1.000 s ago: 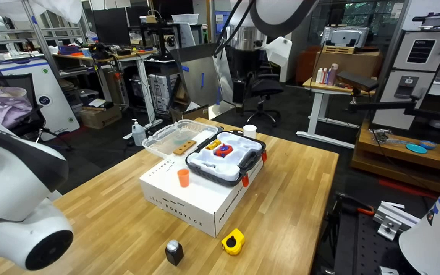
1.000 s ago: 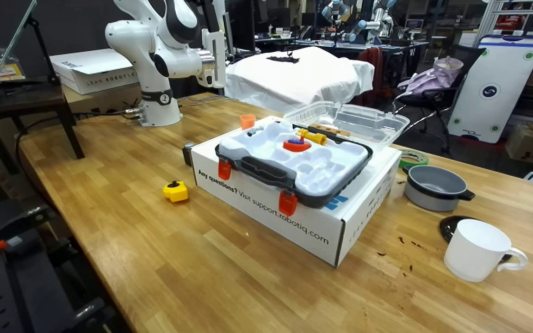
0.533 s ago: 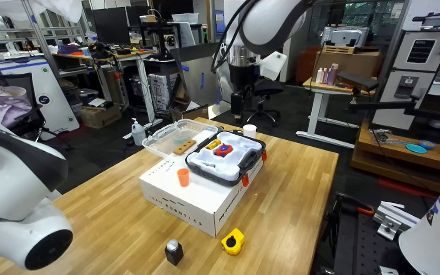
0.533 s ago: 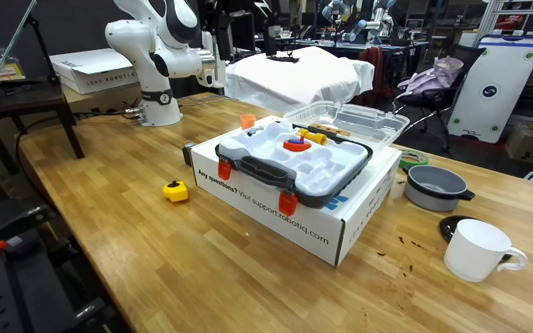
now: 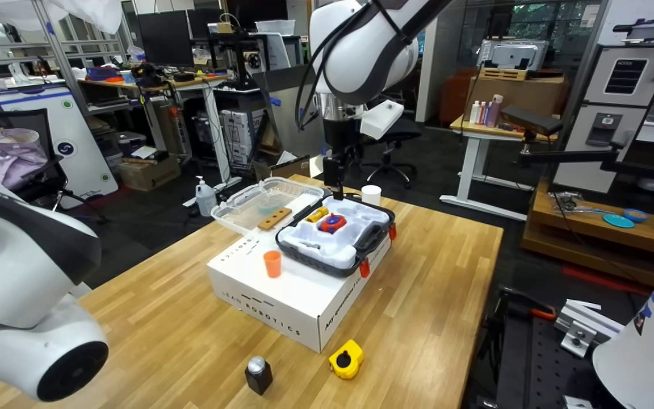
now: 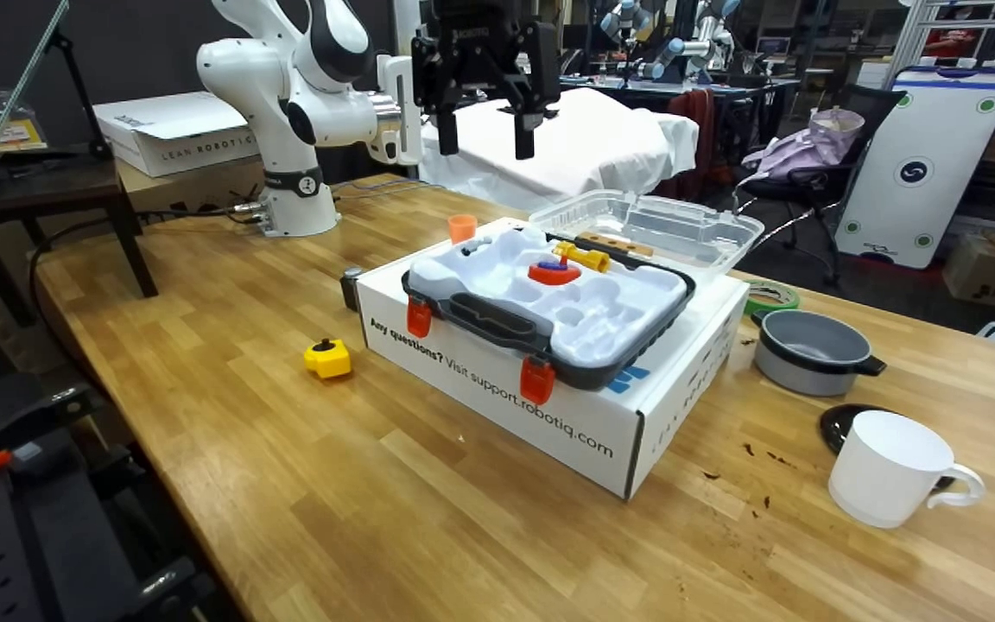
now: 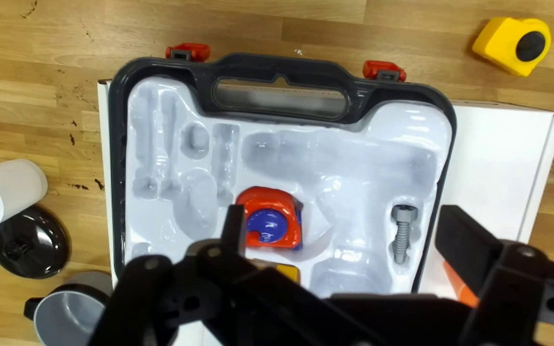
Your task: Take the measuring tape toy out of the toolbox and put it on the table
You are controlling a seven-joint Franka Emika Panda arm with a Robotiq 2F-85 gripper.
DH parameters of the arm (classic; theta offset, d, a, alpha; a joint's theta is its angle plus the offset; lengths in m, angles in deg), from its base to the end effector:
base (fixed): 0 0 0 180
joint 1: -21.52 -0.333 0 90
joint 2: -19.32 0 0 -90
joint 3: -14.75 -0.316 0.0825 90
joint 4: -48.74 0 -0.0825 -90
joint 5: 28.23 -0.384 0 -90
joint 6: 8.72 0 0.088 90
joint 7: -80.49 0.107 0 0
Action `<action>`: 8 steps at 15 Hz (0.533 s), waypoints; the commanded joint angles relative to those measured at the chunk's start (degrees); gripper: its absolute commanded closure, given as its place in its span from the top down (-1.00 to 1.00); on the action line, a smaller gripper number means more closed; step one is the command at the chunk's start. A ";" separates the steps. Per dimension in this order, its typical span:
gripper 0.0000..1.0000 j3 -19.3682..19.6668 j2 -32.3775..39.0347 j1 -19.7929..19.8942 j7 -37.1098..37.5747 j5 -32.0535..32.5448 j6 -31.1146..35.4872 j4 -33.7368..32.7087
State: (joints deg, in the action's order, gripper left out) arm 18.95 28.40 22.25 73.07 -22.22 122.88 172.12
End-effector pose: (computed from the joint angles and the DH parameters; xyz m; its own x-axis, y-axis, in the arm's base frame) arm 0.5546 -0.0497 0.3257 0.9932 0.1130 -0.0294 0.1151 -0.9896 0.0857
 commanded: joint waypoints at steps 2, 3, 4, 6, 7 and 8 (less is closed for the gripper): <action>1.00 -0.74 0.19 0.74 0.14 0.09 -0.36 -0.48; 1.00 -0.74 0.18 0.74 0.14 0.08 -0.40 -0.53; 1.00 -0.74 0.18 0.75 0.15 0.08 -0.42 -0.53; 1.00 -0.74 0.18 0.75 0.15 0.08 -0.46 -0.54; 1.00 -0.74 0.18 0.76 0.16 0.08 -0.47 -0.54; 1.00 -0.58 0.73 0.72 0.94 0.60 -0.14 -0.99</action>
State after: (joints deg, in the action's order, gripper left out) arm 18.91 28.61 22.30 73.13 -22.27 122.61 171.71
